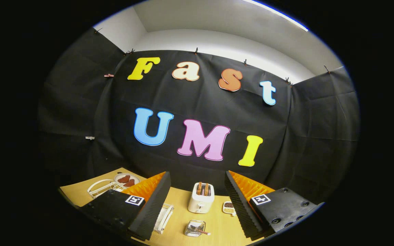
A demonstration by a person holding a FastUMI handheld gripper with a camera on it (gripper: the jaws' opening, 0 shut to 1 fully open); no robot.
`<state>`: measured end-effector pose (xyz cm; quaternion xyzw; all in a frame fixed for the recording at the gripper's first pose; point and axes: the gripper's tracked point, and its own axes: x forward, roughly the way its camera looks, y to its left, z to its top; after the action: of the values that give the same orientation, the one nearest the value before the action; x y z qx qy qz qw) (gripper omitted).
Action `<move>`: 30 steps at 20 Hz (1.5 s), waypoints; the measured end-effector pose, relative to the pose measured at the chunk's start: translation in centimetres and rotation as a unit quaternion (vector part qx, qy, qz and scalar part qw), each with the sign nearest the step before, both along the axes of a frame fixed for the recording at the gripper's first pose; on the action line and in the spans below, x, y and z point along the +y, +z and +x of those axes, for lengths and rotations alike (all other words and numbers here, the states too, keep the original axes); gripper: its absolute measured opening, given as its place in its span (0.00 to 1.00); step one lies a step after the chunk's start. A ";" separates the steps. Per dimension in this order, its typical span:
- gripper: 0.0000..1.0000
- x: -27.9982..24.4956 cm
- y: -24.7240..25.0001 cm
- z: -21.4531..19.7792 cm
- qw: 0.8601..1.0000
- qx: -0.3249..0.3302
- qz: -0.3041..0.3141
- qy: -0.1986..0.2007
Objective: Take the plate from the dish rack, then take the spoon from the basket and place it into the plate.
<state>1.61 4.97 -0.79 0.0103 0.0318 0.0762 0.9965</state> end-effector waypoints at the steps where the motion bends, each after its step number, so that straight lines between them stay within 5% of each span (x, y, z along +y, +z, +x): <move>1: 0.97 0.8 -0.4 0.4 1.000 0.009 0.001 0.011; 11: 0.97 11.1 -7.5 5.5 0.977 0.168 0.082 0.107; 24: 0.96 20.9 -26.7 10.6 0.901 0.421 0.068 0.080; 28: 0.89 22.4 -30.2 11.1 0.886 0.458 0.047 0.059; 30: 0.63 23.0 -31.2 11.1 0.879 0.473 0.036 0.049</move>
<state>12.67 27.96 -31.95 0.0797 0.4967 0.1120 0.8569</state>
